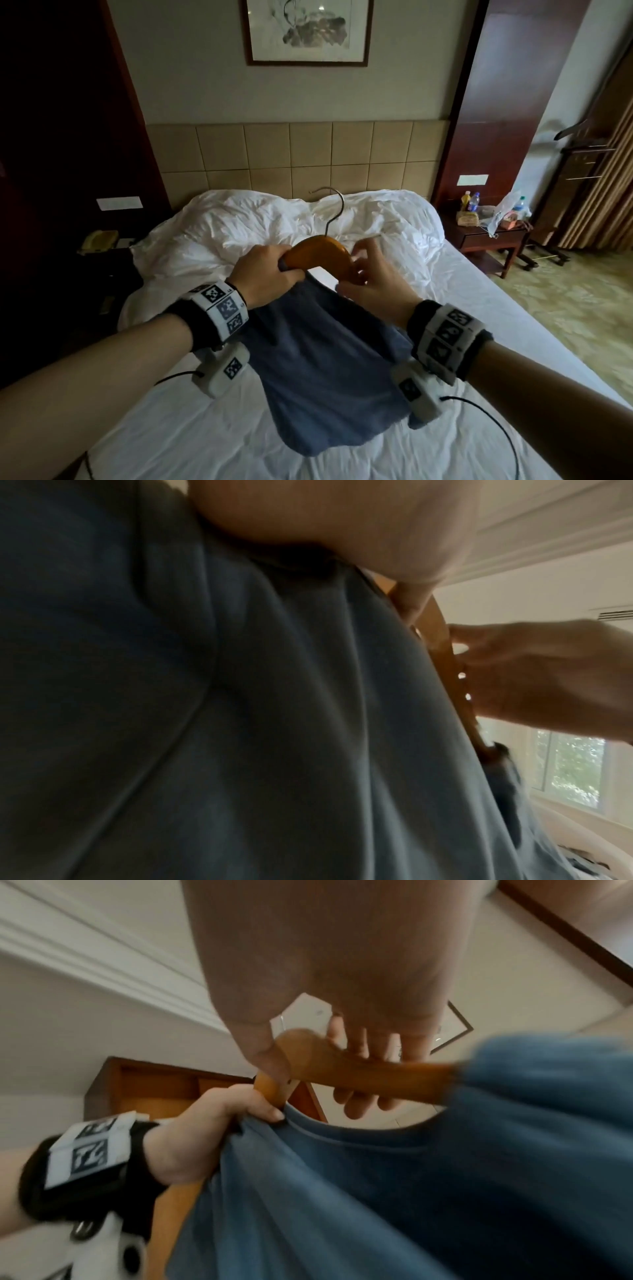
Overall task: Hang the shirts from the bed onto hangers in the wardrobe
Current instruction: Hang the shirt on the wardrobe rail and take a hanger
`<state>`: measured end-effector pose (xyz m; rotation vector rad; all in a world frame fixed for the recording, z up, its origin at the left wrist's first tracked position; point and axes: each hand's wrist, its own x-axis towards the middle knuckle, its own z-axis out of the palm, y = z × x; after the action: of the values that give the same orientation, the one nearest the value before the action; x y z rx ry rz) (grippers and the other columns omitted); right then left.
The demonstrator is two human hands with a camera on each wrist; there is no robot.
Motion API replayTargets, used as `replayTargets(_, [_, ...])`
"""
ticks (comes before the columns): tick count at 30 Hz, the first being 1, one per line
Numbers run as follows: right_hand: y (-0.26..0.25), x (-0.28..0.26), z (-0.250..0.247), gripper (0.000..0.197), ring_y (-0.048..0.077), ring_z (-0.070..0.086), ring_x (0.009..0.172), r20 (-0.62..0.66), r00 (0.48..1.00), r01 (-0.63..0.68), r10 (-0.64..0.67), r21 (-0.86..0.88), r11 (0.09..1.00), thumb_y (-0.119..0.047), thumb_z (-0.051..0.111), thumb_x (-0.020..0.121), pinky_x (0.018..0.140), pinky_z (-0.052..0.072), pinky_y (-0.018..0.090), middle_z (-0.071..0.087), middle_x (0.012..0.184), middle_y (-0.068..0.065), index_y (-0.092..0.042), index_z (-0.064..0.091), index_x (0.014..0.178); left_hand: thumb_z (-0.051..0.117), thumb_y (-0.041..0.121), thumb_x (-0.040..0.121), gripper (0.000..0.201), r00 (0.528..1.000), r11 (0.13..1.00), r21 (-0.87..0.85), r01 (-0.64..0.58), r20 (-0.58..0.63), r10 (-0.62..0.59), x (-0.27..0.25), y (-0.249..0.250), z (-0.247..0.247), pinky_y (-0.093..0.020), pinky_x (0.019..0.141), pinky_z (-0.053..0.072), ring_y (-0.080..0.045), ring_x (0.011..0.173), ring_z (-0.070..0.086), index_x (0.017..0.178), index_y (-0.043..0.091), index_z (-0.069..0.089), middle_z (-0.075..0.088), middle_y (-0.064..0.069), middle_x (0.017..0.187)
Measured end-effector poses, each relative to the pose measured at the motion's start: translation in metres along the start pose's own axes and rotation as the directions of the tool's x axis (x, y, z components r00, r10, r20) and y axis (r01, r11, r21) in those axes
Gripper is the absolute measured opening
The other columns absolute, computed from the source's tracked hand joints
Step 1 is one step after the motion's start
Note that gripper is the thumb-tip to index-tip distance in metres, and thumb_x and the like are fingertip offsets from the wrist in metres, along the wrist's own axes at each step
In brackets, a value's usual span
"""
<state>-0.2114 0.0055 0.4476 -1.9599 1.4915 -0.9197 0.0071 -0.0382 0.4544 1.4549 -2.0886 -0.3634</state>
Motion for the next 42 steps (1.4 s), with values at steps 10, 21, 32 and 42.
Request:
replayTargets(10, [-0.029,0.031,-0.029,0.080,0.023,0.055,0.060,0.194,0.960,-0.236,0.203,0.165,0.958,-0.076,0.066,0.071,0.060,0.049,0.031,0.063,0.069,0.012,0.001,0.073,0.090,0.064,0.064,0.075,0.033,0.992,0.992,0.015,-0.125,0.014,0.125,-0.014,-0.039,-0.005,-0.031,0.060,0.047,-0.004,0.060,0.056,0.070,0.033,0.057,0.059,0.013,0.062])
replayTargets(21, [-0.037,0.036,-0.059,0.046,0.014,0.049,0.042,0.091,0.962,-0.274,0.259,0.274,0.922,-0.047,0.063,0.091,0.049,0.041,0.027,0.056,0.055,0.007,-0.003,0.073,0.086,0.085,0.035,0.067,0.049,0.970,1.000,0.007,-0.011,0.244,0.009,-0.017,-0.142,-0.029,-0.034,0.080,0.055,-0.009,0.085,0.066,0.112,0.023,0.068,0.071,0.003,0.092])
replayTargets(32, [-0.025,0.038,-0.091,0.046,0.028,0.050,0.056,0.035,0.965,-0.257,0.260,0.333,0.907,-0.051,0.060,0.090,0.053,0.043,0.033,0.058,0.068,0.018,-0.009,0.078,0.081,0.082,0.010,0.077,0.041,0.997,0.983,0.176,0.058,0.037,-0.065,-0.032,-0.194,-0.042,-0.020,0.053,0.030,-0.009,0.055,0.043,0.055,0.009,0.047,0.044,0.001,0.057])
replayTargets(42, [-0.028,0.043,-0.092,0.051,0.027,0.050,0.054,0.022,0.969,-0.241,0.247,0.310,0.920,-0.051,0.059,0.090,0.051,0.042,0.032,0.058,0.063,0.016,-0.003,0.076,0.081,0.082,0.006,0.076,0.025,0.965,0.969,0.067,0.239,0.094,-0.244,-0.035,-0.184,-0.040,-0.029,0.075,0.050,-0.026,0.088,0.067,0.088,0.022,0.067,0.070,-0.005,0.087])
